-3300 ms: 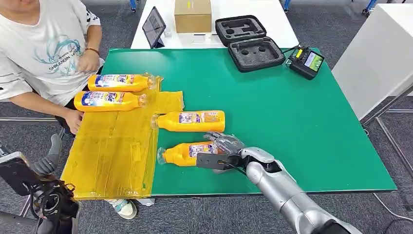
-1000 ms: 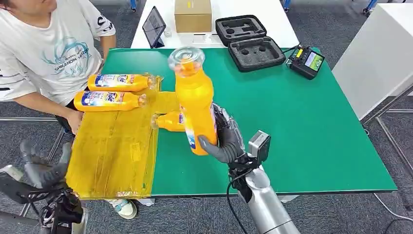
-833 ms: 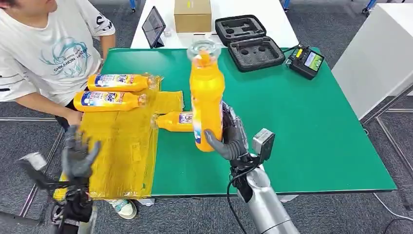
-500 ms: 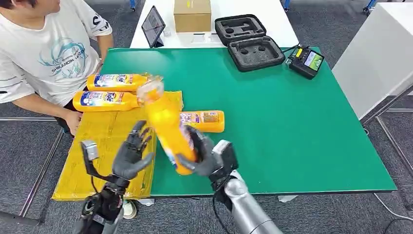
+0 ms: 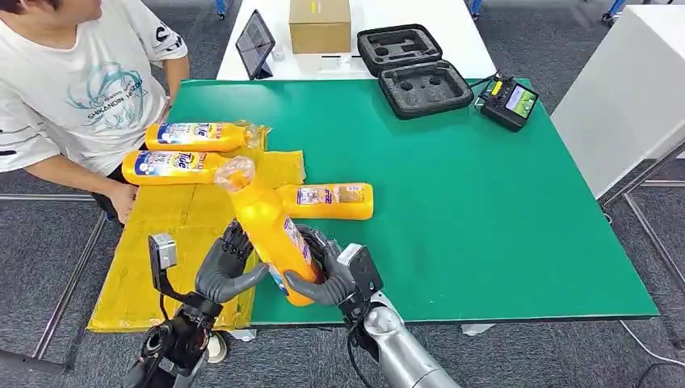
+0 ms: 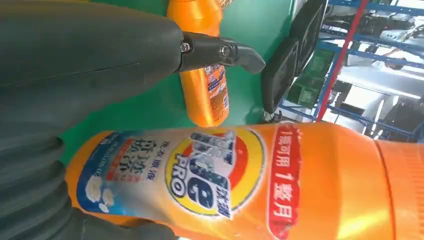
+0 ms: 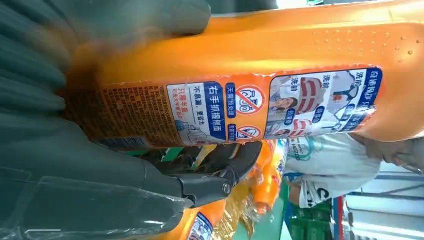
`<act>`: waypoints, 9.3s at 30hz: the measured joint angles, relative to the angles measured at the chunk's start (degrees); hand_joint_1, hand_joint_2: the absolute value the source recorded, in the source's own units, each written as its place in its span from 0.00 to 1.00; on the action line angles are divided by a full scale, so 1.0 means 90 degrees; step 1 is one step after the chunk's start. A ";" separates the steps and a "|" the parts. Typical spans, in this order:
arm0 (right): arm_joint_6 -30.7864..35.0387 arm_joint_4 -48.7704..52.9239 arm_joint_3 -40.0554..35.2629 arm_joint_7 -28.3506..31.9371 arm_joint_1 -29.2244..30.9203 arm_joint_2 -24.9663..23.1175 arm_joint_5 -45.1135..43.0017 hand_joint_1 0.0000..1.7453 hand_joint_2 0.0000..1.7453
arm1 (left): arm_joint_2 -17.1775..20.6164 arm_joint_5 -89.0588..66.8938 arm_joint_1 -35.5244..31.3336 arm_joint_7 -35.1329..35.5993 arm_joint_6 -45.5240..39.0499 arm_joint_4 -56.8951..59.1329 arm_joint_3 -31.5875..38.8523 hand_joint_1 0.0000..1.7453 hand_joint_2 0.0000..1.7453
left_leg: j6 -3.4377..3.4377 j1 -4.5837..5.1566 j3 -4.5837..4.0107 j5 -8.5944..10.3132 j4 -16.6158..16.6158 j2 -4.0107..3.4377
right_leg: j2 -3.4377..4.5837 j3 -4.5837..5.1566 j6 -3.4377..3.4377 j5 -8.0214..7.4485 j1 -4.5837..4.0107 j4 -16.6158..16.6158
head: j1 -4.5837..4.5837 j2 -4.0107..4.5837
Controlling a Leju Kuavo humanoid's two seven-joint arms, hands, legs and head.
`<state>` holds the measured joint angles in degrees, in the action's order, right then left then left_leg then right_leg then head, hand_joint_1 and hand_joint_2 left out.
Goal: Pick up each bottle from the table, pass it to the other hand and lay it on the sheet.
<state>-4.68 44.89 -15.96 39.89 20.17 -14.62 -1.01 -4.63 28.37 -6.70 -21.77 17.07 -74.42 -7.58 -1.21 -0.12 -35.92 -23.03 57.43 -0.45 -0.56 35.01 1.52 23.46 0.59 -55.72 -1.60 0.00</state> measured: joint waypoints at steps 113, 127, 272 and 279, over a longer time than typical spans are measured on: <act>0.3206 0.4651 -0.1741 0.0027 -0.0766 0.0527 0.0784 0.00 0.00 | 0.1144 -0.8509 -0.2859 -0.0168 -0.2368 0.3611 -0.0024 1.00 1.00 | 0.0005 -0.0003 0.0029 0.0003 -0.0005 -0.0009 | 0.0014 -0.0020 -0.0004 -0.0006 0.0002 -0.0002 | 0.0000 0.0000; 0.3038 0.4440 -0.1617 0.0024 -0.0714 0.0396 0.0758 0.00 0.00 | 0.1149 -0.8753 -0.3090 -0.0117 -0.1839 0.4267 -0.0267 0.00 1.00 | 0.0005 -0.0002 0.0038 0.0003 -0.0004 -0.0003 | 0.0013 -0.0034 -0.0003 -0.0005 0.0003 -0.0002 | 0.0002 0.0000; 0.0180 0.2142 0.0204 -0.1491 0.0868 0.1280 0.3254 0.00 1.00 | -0.0129 -0.3143 0.0115 -0.2052 -0.6071 -0.1889 0.2446 0.00 1.00 | 0.0001 0.0003 -0.0005 -0.0004 0.0001 -0.0006 | 0.0015 0.0008 0.0004 -0.0001 0.0002 0.0001 | 0.0000 0.0000; 0.0036 0.2237 0.0151 -0.1579 0.0806 0.1333 0.3230 0.00 1.00 | -0.0131 -0.3128 0.0169 -0.2052 -0.6037 -0.1889 0.2455 0.00 1.00 | 0.0001 0.0003 -0.0004 -0.0003 0.0001 -0.0006 | 0.0015 0.0008 0.0004 -0.0002 0.0002 0.0001 | 0.0000 0.0000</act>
<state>-4.35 65.02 -14.60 25.68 27.43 -2.62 28.07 -5.81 0.22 -5.18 -40.24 -37.27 -91.43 14.51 -1.21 -0.10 -35.96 -23.06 57.44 -0.50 -0.42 35.08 1.56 23.45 0.60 -55.71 -1.60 0.00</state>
